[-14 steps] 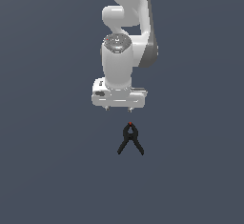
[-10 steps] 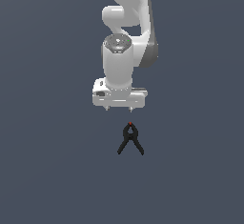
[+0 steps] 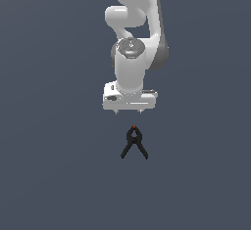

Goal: Pick up the object and move it to a goal position.

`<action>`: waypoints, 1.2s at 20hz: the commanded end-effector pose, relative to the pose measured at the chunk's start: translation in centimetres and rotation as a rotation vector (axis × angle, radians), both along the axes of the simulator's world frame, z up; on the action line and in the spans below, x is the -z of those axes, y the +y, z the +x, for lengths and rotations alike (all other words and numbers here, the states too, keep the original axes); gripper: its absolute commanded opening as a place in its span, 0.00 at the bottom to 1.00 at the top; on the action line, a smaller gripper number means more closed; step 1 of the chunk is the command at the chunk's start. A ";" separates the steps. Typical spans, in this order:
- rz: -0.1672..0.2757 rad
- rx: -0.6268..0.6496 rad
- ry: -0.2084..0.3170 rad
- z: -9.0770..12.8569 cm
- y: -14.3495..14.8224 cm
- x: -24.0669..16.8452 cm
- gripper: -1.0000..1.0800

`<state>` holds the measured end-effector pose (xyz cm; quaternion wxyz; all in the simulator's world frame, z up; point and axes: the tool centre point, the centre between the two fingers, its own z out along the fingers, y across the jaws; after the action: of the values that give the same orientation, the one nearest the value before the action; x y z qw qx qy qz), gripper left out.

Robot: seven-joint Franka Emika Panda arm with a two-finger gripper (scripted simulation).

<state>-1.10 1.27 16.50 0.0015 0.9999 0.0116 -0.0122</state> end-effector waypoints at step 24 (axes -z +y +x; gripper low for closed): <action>0.002 0.052 -0.022 6.5 2.7 8.6 0.96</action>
<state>5.01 3.83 8.45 0.0004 0.9999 -0.0125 -0.0023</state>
